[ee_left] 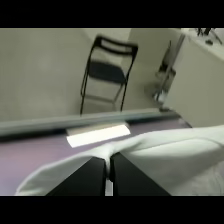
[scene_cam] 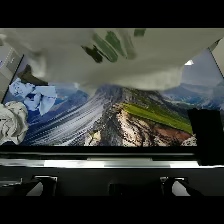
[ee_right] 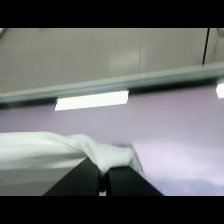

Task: Fold the clothes and pants, and hang the long-sleeved shirts on hangers.

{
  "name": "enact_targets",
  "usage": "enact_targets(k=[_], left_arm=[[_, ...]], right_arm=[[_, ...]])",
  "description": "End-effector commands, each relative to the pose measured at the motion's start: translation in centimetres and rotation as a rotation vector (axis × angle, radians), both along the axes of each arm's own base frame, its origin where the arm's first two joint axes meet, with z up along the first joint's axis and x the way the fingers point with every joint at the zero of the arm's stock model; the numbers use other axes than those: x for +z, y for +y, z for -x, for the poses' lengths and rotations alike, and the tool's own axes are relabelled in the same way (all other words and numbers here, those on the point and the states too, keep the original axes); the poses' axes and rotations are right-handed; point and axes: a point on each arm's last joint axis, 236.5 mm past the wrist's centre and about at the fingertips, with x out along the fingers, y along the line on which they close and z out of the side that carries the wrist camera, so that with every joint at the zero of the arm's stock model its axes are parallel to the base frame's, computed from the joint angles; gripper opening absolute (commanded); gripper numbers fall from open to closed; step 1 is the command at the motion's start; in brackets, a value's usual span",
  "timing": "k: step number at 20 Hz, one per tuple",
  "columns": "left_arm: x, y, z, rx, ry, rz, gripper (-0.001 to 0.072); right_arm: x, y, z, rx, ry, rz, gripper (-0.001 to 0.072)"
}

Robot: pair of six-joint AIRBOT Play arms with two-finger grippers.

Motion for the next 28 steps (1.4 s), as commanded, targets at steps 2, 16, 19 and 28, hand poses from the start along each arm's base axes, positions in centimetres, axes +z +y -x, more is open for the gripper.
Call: enact_targets(k=[2,16,19,28], left_arm=[[9.9,-0.5,11.3,0.056,-0.342,-0.01,0.0021],[-12.4,2.9,-3.0,0.098,0.466,-0.081,0.0021],[-28.7,1.8,-8.6,0.023,0.84,-0.078,0.0021],[-50.9,3.7,-20.4,0.225,1.036,0.194,0.0023]], right_arm=[[9.4,4.5,11.7,-0.087,-0.307,0.126,0.0033],[-15.8,0.1,1.8,0.0,0.62,-0.111,0.0031],[-32.7,1.9,-2.8,0.031,0.982,-0.084,0.0031],[-47.1,3.3,-18.8,-0.135,0.776,-0.284,0.0033]])
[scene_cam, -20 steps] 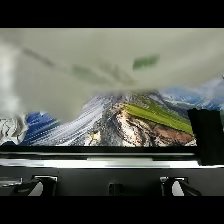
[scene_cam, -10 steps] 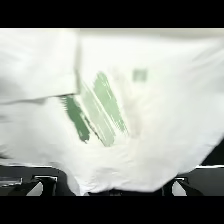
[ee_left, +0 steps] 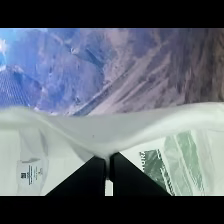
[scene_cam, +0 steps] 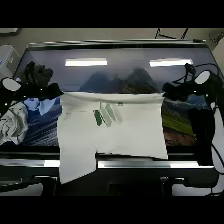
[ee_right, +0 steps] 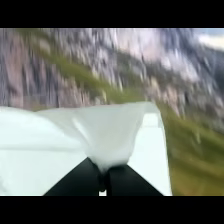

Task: Fold the clothes and pants, and hang the long-sleeved shirts on hangers.

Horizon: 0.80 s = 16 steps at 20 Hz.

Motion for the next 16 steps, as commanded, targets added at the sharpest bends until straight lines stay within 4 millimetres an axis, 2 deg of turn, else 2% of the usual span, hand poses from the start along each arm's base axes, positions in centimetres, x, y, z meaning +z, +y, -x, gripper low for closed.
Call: enact_targets(k=[1,3,5,7,8,10,12,14,16], left_arm=[[-2.2,1.8,-5.9,0.163,-0.11,0.022,0.0023],[-1.0,2.1,-8.1,0.211,-0.208,0.0,0.0023],[-1.3,1.2,-9.1,0.221,-0.244,-0.013,0.0023],[-3.6,-0.7,-8.7,0.183,-0.196,-0.011,0.0023],[-4.3,-1.3,-8.1,0.16,-0.161,-0.002,0.0023],[-3.8,-1.1,-6.4,0.098,-0.115,-0.023,0.0023],[-3.2,0.1,-2.5,-0.01,-0.011,-0.088,0.0023],[-3.8,0.9,3.7,-0.149,0.189,-0.147,0.0023],[-5.5,1.4,9.6,-0.238,0.396,-0.192,0.0022]], right_arm=[[0.2,-1.4,-7.6,-0.161,-0.256,-0.011,0.0033],[0.9,-2.2,-9.4,-0.218,-0.334,-0.025,0.0033],[-1.2,-2.0,-9.3,-0.218,-0.292,-0.033,0.0033],[-4.2,-1.2,-8.0,-0.193,-0.193,-0.05,0.0033],[-4.9,-0.7,-7.3,-0.177,-0.152,-0.059,0.0033],[-4.0,-1.0,-5.4,-0.123,-0.099,-0.052,0.0034],[-2.7,-1.4,-1.8,-0.043,-0.001,-0.043,0.0034],[-3.3,-1.0,4.3,0.056,0.225,-0.046,0.0034],[-4.7,-0.3,10.1,0.155,0.445,-0.048,0.0034]])
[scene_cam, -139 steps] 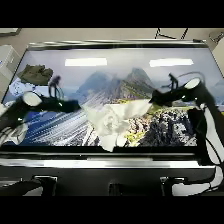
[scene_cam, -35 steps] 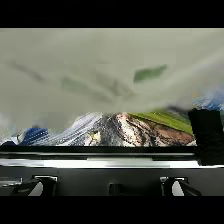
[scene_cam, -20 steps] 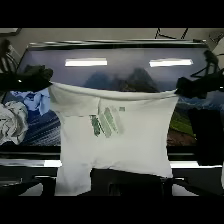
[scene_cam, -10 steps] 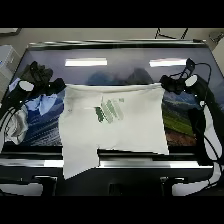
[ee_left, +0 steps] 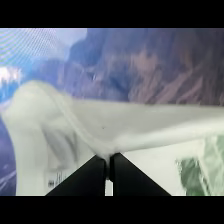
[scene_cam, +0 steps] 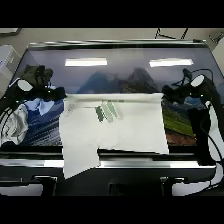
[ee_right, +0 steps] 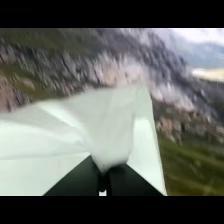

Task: Fold the clothes and pants, and hang the long-sleeved shirts on hangers.

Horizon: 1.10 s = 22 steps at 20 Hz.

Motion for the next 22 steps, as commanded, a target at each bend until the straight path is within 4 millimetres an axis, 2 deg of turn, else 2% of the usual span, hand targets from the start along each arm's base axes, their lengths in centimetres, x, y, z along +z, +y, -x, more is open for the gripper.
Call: enact_targets(k=[1,3,4,7,13,16,17,18,19,21,22], left_arm=[[-2.6,1.2,10.5,-0.158,0.368,-0.084,0.0022],[-4.4,0.8,12.3,-0.169,0.425,-0.079,0.0023],[-4.9,0.8,12.4,-0.163,0.423,-0.08,0.0022],[-5.1,1.1,11.1,-0.136,0.372,-0.089,0.0022],[-6.7,1.6,12.4,-0.122,0.417,-0.089,0.0022],[-7.0,1.5,11.2,-0.057,0.382,-0.077,0.0024],[-6.6,1.3,10.8,-0.051,0.372,-0.051,0.0118],[-5.8,1.4,10.7,-0.057,0.374,-0.042,0.0383],[-4.7,2.0,10.8,-0.075,0.381,-0.041,0.0571],[-2.3,3.9,12.0,-0.133,0.403,-0.032,0.0575],[-1.5,5.1,13.3,-0.14,0.427,-0.019,0.0574]], right_arm=[[-2.0,0.7,10.3,0.181,0.368,-0.004,0.0034],[-4.0,0.4,11.4,0.178,0.4,0.018,0.0034],[-4.5,0.3,11.6,0.174,0.404,0.021,0.0034],[-4.7,0.3,11.5,0.171,0.398,0.023,0.0034],[-4.9,-0.4,11.4,0.171,0.394,0.052,0.0034],[-5.3,-0.5,11.8,0.162,0.422,0.054,0.0045],[-5.0,-0.5,11.9,0.161,0.427,0.049,0.0176],[-4.3,-0.8,12.0,0.163,0.439,0.042,0.0362],[-2.9,-1.5,12.1,0.177,0.445,0.035,0.0454],[0.0,-4.2,12.8,0.15,0.458,0.028,0.0559],[1.0,-5.7,13.6,0.103,0.47,0.015,0.0573]])
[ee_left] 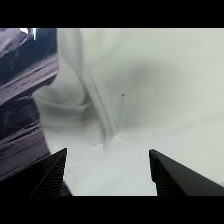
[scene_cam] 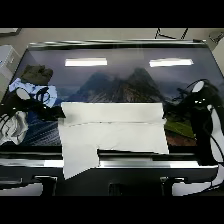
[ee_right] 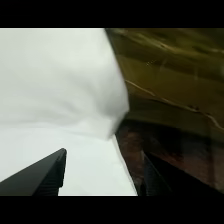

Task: Fold the clothes and pants, and hang the long-sleeved shirts on hangers.

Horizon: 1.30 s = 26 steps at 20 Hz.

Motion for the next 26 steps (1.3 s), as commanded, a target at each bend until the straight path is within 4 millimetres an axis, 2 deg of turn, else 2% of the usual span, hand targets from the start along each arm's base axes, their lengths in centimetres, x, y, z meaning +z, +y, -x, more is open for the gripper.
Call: enact_targets(k=[1,2,4,6,8,11,14,15,18,19,20,23,26], left_arm=[[2.4,2.8,3.7,-0.026,0.076,0.044,0.0551],[1.9,3.4,5.6,0.001,0.107,0.056,0.05],[-0.2,3.2,10.9,0.032,0.185,0.089,0.05],[-2.2,1.5,15.9,0.023,0.229,0.144,0.05],[-3.6,-0.7,18.6,0.029,0.227,0.202,0.05],[-5.1,-3.7,20.0,0.039,0.22,0.277,0.0498],[-5.7,-4.9,19.2,0.037,0.199,0.261,0.048],[-5.9,-5.1,19.1,0.051,0.202,0.247,0.0374],[-6.3,-5.7,19.6,0.027,0.224,0.22,0.0349],[-6.4,-5.8,20.0,0.012,0.236,0.212,0.017],[-6.4,-5.8,20.1,0.006,0.241,0.212,0.0046],[-6.4,-5.6,20.2,0.002,0.246,0.205,0.0023],[-6.2,-5.4,20.6,0.002,0.262,0.211,0.0023]], right_arm=[[3.4,-4.2,2.8,-0.104,0.061,-0.007,0.0575],[3.4,-4.9,4.3,-0.143,0.079,-0.013,0.0575],[2.5,-4.9,7.5,-0.166,0.114,-0.022,0.0601],[1.0,-4.2,10.0,-0.161,0.138,-0.016,0.062],[0.2,-3.2,11.1,-0.173,0.15,-0.042,0.062],[-0.2,-2.0,11.6,-0.183,0.167,-0.084,0.062],[0.0,-1.6,11.4,-0.189,0.163,-0.105,0.062],[0.0,-1.6,11.4,-0.189,0.164,-0.105,0.062],[-0.2,-1.8,11.6,-0.187,0.166,-0.094,0.062],[-0.5,-1.7,11.9,-0.187,0.177,-0.096,0.062],[-1.0,-1.3,12.7,-0.187,0.202,-0.106,0.062],[-3.3,0.3,15.4,-0.173,0.259,-0.147,0.062],[-5.2,1.5,16.1,-0.197,0.247,-0.172,0.0613]])
